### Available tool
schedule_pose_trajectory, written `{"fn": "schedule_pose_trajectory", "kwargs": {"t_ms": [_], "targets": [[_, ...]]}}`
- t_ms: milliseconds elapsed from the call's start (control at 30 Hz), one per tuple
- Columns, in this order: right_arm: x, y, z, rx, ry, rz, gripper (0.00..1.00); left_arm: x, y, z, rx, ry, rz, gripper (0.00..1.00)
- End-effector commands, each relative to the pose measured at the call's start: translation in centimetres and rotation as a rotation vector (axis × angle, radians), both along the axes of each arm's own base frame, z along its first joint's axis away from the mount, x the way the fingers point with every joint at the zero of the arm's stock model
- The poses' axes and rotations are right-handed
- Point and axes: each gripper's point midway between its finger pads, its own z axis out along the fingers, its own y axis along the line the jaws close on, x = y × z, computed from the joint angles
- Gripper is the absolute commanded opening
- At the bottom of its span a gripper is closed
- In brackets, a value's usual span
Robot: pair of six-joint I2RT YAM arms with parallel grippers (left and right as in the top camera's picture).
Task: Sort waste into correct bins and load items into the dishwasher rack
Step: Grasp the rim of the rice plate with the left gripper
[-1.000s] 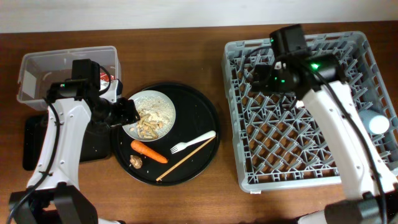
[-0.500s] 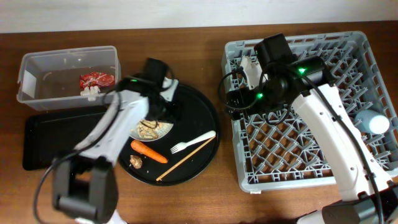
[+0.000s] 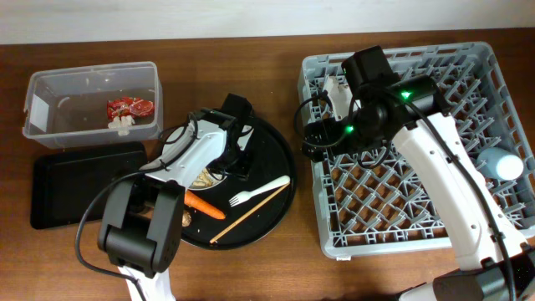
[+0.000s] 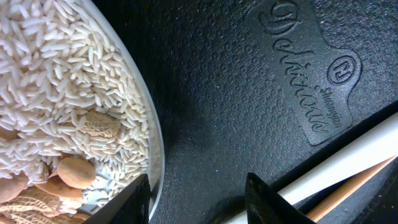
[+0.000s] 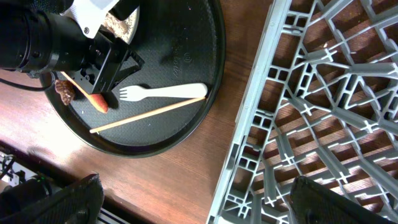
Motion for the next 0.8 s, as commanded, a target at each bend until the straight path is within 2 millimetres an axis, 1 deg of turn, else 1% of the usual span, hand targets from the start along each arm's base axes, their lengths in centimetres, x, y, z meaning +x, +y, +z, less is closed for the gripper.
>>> {"fn": "schedule_pose_trajectory", "kwargs": {"t_ms": [0,33,67,100,167,233,267,333,367,467,533,600,667,767], "targets": [[-0.2,0.0,-0.3,-0.014,0.004,0.013,0.98,-0.3,0.1,-1.5,0.021,0.035,0.002,0.42],[-0.2,0.0,-0.3,-0.014,0.004,0.013,0.99,-0.5,0.2,-1.9,0.026,0.048,0.002,0.39],[-0.2,0.0,-0.3,-0.014,0.004,0.013,0.98,-0.6,0.3,-2.2,0.031,0.06,0.002,0.32],[-0.1,0.0,-0.3,-0.014,0.004,0.013,0.98,-0.8,0.4,-2.4,0.035,0.068,0.002,0.3],[-0.2,0.0,-0.3,-0.014,0.004,0.013,0.98,-0.7,0.5,-2.5,0.043,0.067,0.001,0.3],[-0.2,0.0,-0.3,-0.014,0.004,0.013,0.98,-0.4,1.4,-2.5,0.097,0.045,0.002,0.29],[-0.2,0.0,-0.3,-0.014,0.004,0.013,0.98,-0.3,1.5,-2.5,0.103,0.043,0.002,0.25],[-0.2,0.0,-0.3,-0.014,0.004,0.013,0.98,-0.3,1.5,-2.5,0.102,0.042,0.002,0.06],[-0.2,0.0,-0.3,-0.014,0.006,0.013,0.99,-0.1,1.4,-2.5,0.099,0.034,0.002,0.01],[-0.5,-0.1,-0.4,-0.019,0.018,0.013,0.98,0.4,1.2,-2.4,0.092,0.016,0.003,0.0],[-0.5,-0.3,-0.4,-0.021,0.021,0.009,0.98,0.8,1.6,-2.2,0.115,-0.003,0.004,0.0],[-0.5,-1.0,-0.5,-0.027,0.033,-0.01,0.98,1.6,2.2,-1.5,0.156,-0.027,0.007,0.0],[-0.5,-1.9,-0.6,-0.034,0.048,-0.033,0.98,2.3,2.3,-0.1,0.179,-0.044,0.008,0.01],[-0.4,-4.1,-0.9,-0.082,0.066,-0.089,0.98,3.6,1.8,3.2,0.173,-0.06,0.01,0.01]]}}
